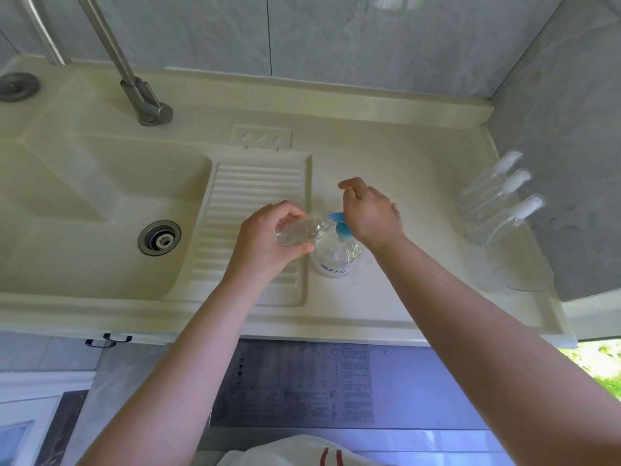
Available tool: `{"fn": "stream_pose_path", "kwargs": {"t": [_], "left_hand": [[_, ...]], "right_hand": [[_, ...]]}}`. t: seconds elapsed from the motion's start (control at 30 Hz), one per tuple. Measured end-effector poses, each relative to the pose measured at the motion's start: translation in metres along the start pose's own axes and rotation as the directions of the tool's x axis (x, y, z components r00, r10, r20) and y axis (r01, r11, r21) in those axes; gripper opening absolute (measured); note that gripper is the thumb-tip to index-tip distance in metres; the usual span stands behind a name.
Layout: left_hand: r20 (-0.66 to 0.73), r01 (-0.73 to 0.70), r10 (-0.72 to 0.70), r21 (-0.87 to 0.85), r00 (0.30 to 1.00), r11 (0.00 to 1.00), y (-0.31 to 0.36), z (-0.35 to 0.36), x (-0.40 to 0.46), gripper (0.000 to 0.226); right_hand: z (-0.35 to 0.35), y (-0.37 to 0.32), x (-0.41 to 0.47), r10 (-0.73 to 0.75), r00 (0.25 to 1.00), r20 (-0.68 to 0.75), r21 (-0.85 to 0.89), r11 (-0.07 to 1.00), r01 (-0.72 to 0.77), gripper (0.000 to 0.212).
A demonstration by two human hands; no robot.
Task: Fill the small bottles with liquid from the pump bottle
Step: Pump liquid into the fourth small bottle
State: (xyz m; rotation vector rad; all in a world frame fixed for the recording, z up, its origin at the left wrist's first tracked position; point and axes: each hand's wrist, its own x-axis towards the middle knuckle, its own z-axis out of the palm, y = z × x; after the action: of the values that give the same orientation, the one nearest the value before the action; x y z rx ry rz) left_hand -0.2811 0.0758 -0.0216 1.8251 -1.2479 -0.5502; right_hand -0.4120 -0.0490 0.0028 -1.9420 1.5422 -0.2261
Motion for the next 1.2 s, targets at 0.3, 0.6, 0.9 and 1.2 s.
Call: {"fn": "stream_pose_path", "kwargs": {"t": [0.3, 0.6, 0.9, 1.2], "left_hand": [[-0.012, -0.012, 0.012, 0.008, 1.000, 1.000, -0.0003, -0.0028, -0.0011, 0.044], [0.004, 0.004, -0.004, 0.021, 1.000, 1.000, 0.0018, -0.0009, 0.0011, 0.044], [-0.011, 0.005, -0.005, -0.014, 1.000, 1.000, 0.0015, -0.0020, -0.0004, 0.044], [-0.004, -0.001, 0.001, 0.010, 1.000, 1.000, 0.0026, -0.0019, -0.0005, 0.042]], "right_hand": [[-0.0051, -0.0022, 0.0006, 0.053, 0.994, 0.094, 0.231, 0.970, -0.074, 0.038], [0.0015, 0.0008, -0.0024, 0.050, 0.997, 0.058, 0.027, 0.998, -0.052, 0.045], [-0.0061, -0.0003, 0.0012, 0.035, 0.996, 0.084, 0.183, 0.982, -0.050, 0.044], [0.0018, 0.0025, 0.0004, 0.017, 1.000, -0.013, -0.033, 0.999, -0.017, 0.043]]}}
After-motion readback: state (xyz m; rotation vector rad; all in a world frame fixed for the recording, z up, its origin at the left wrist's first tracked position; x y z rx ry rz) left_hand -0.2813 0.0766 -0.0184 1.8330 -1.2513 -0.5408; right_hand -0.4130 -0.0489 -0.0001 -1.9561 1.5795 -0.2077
